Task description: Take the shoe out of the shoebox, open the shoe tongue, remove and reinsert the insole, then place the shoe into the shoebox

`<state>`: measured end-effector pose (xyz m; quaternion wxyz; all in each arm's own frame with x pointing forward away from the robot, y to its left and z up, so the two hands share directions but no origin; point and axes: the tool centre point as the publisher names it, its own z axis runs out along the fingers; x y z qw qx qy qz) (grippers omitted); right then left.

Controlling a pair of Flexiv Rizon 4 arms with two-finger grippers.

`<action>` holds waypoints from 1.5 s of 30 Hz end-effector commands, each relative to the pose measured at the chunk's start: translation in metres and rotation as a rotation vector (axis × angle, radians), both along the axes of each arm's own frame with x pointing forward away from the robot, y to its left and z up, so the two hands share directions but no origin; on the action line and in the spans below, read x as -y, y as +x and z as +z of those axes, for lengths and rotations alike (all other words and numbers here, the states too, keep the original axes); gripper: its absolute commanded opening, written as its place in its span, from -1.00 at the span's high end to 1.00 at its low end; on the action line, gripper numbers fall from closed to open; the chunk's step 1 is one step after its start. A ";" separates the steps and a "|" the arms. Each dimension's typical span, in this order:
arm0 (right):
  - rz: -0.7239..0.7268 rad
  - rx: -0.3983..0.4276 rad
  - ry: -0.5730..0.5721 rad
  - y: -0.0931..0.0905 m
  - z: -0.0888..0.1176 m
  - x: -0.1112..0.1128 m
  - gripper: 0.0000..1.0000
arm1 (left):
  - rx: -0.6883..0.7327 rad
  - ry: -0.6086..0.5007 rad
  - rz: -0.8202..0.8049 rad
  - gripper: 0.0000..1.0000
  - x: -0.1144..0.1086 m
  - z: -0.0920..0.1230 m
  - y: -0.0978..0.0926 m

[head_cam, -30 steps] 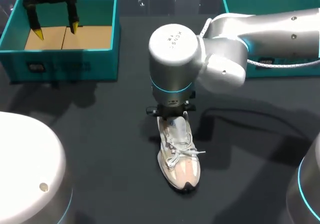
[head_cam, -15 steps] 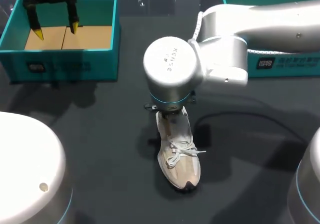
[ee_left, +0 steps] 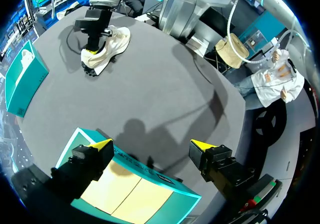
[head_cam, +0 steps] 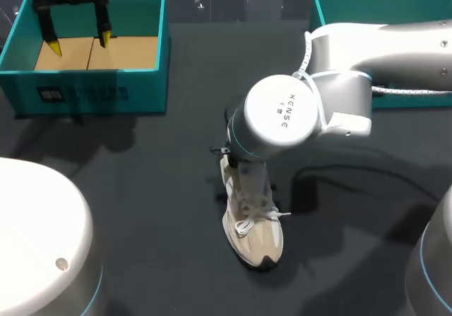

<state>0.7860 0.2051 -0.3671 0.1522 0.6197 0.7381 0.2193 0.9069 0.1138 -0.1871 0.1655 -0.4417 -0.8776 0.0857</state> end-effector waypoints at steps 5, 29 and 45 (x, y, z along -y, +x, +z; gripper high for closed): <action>0.103 -0.043 -0.001 0.029 -0.025 -0.012 1.00 | 0.002 0.001 -0.001 -1.00 -0.001 0.001 -0.001; 0.012 -0.341 -0.105 -0.046 -0.065 0.010 1.00 | 0.002 0.001 -0.001 -1.00 -0.001 0.001 -0.001; 0.135 -0.098 -0.106 -0.014 -0.014 0.014 1.00 | 0.002 0.001 -0.001 -1.00 -0.001 0.001 -0.001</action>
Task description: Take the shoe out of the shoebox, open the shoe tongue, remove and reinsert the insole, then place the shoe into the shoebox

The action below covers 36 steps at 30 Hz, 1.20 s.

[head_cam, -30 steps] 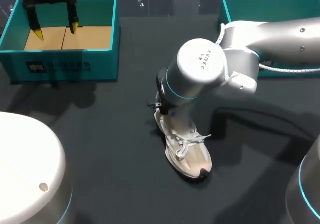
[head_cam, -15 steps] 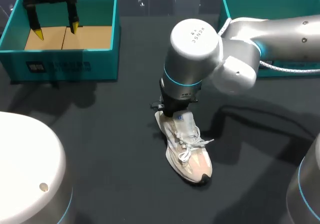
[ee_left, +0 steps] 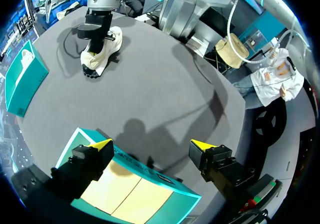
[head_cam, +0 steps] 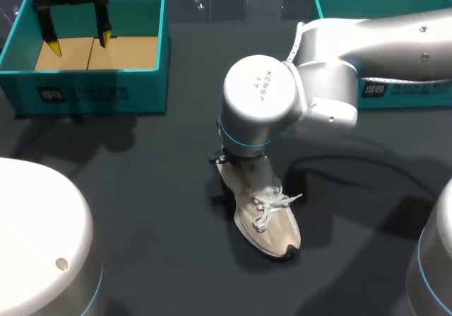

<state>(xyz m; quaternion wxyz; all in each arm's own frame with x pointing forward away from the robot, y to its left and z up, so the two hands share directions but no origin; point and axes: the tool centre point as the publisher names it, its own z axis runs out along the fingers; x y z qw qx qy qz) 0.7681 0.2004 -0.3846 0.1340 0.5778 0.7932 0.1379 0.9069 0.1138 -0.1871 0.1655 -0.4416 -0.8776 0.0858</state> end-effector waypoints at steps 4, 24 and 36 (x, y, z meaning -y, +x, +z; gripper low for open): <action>0.060 0.053 0.040 0.015 0.008 0.009 1.00 | 0.002 0.001 -0.001 -1.00 -0.001 0.001 -0.001; 0.287 -0.128 0.018 0.020 -0.041 -0.021 1.00 | 0.002 0.001 -0.001 -1.00 -0.001 0.001 -0.001; 0.088 -0.259 -0.015 -0.034 -0.051 0.005 1.00 | 0.002 0.001 -0.001 -1.00 -0.001 0.001 -0.001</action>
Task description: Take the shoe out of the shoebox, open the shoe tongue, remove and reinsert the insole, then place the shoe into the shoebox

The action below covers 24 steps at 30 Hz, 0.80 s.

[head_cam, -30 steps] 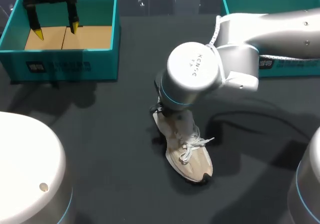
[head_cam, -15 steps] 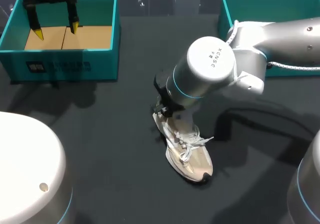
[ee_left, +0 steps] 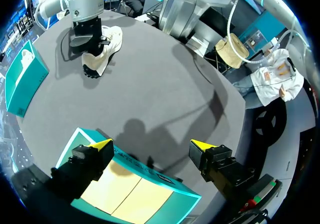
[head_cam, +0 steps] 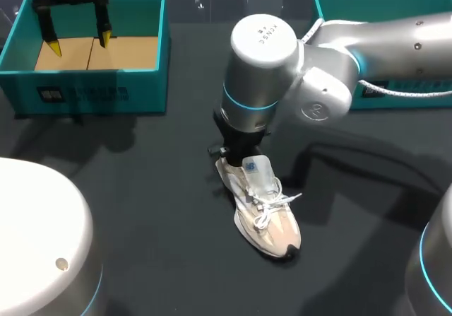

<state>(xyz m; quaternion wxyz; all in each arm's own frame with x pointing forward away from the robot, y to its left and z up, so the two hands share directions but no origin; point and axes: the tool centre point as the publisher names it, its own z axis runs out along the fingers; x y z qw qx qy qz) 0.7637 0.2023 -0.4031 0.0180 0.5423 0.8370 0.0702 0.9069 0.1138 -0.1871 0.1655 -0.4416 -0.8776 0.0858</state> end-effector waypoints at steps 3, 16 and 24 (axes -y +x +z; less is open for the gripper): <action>-0.064 0.008 -0.047 -0.035 -0.025 0.013 1.00 | 0.002 0.001 -0.001 -1.00 -0.001 0.001 -0.001; -0.061 0.002 -0.086 -0.021 0.028 0.014 1.00 | 0.002 0.001 -0.001 -1.00 -0.001 0.001 -0.001; -0.066 -0.027 -0.091 -0.014 0.042 0.014 1.00 | 0.002 0.001 -0.001 -1.00 -0.001 0.001 -0.001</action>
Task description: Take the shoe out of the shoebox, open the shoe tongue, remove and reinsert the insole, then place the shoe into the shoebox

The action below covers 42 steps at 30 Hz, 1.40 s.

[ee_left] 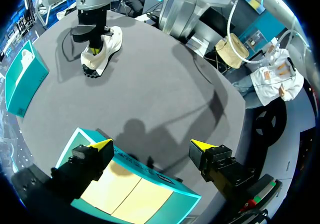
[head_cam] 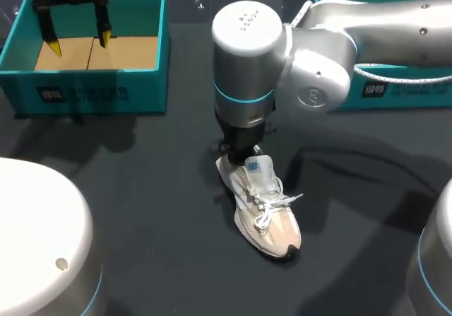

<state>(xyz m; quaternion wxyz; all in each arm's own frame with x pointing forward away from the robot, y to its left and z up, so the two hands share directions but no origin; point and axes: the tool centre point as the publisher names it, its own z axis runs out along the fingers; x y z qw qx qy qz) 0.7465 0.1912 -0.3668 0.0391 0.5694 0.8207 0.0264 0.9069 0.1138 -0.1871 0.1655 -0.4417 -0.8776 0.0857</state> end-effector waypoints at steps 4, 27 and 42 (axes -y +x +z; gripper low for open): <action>0.002 -0.065 0.006 0.002 0.009 0.004 1.00 | 0.002 0.001 -0.001 -1.00 -0.001 0.001 -0.001; 0.063 -0.196 -0.031 -0.012 0.018 0.016 -0.56 | 0.002 0.001 -0.001 -1.00 -0.001 0.001 -0.001; 0.037 -0.217 -0.040 -0.023 0.027 0.018 -1.00 | 0.002 0.001 -0.001 -1.00 -0.001 0.001 -0.001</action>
